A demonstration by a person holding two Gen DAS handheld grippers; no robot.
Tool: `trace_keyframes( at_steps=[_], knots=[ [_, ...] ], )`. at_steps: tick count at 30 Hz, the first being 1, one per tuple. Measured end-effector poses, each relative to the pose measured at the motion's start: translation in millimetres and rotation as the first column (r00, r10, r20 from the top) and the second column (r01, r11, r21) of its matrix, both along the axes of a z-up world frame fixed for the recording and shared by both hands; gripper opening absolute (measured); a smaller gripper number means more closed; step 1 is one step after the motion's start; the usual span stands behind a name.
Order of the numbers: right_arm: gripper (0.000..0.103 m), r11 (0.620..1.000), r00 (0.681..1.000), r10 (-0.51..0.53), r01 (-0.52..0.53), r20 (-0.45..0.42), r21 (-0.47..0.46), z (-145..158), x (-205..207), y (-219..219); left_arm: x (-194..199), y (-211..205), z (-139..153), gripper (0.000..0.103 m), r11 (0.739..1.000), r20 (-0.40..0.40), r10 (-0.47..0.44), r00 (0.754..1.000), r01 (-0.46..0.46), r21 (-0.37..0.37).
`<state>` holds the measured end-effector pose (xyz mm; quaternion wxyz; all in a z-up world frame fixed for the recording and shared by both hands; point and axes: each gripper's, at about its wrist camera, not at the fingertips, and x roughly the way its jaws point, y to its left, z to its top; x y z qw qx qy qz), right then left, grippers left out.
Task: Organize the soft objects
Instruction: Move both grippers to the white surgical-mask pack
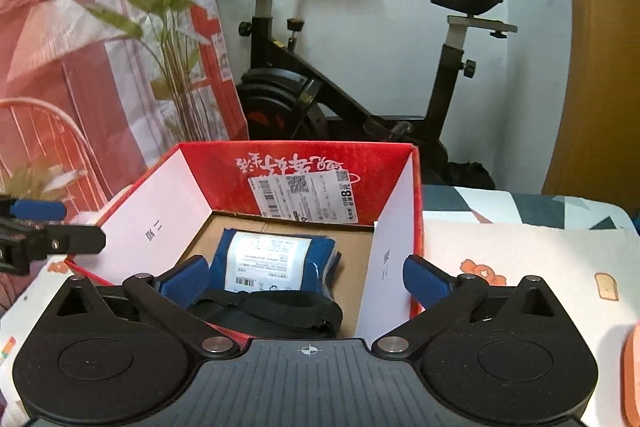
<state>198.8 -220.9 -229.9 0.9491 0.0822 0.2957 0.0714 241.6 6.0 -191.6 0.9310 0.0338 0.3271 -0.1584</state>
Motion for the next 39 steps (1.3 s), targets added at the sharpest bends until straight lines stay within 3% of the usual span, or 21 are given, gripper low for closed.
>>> trace_keyframes(
  at_steps=[4, 11, 15, 20, 25, 33, 39],
  knots=[
    [0.103, 0.999, 0.999, -0.020, 0.019, 0.027, 0.037, 2, -14, -5, -10, 4, -3, 0.103, 0.999, -0.006, 0.041, 0.999, -0.040, 0.024],
    [0.103, 0.998, 0.998, -0.051, 0.050, 0.024, 0.044, -4, -44, -6, -33, 15, -18, 0.103, 0.997, -0.061, 0.072, 0.996, -0.073, -0.021],
    [0.103, 0.996, 0.999, -0.041, 0.041, -0.005, 0.076, -17, -61, -8, -44, 11, -30, 0.103, 0.996, -0.093, 0.086, 0.992, -0.082, 0.046],
    [0.103, 0.995, 0.996, -0.040, 0.047, -0.076, 0.088, -39, -79, -11, -59, 8, -42, 0.103, 0.995, -0.101, 0.049, 0.994, -0.040, 0.089],
    [0.103, 0.995, 0.984, -0.090, 0.097, -0.155, 0.034, -58, -95, -10, -64, 18, -55, 0.103, 0.999, -0.170, 0.034, 0.985, -0.040, -0.033],
    [0.103, 0.989, 0.954, -0.146, 0.135, -0.263, -0.061, -79, -105, -8, -75, 14, -67, 0.103, 0.998, -0.151, 0.065, 0.986, -0.062, 0.028],
    [0.103, 0.987, 0.935, -0.137, 0.157, -0.326, 0.036, -93, -110, -18, -81, 9, -69, 0.093, 0.998, -0.147, 0.033, 0.989, -0.026, 0.054]
  ],
)
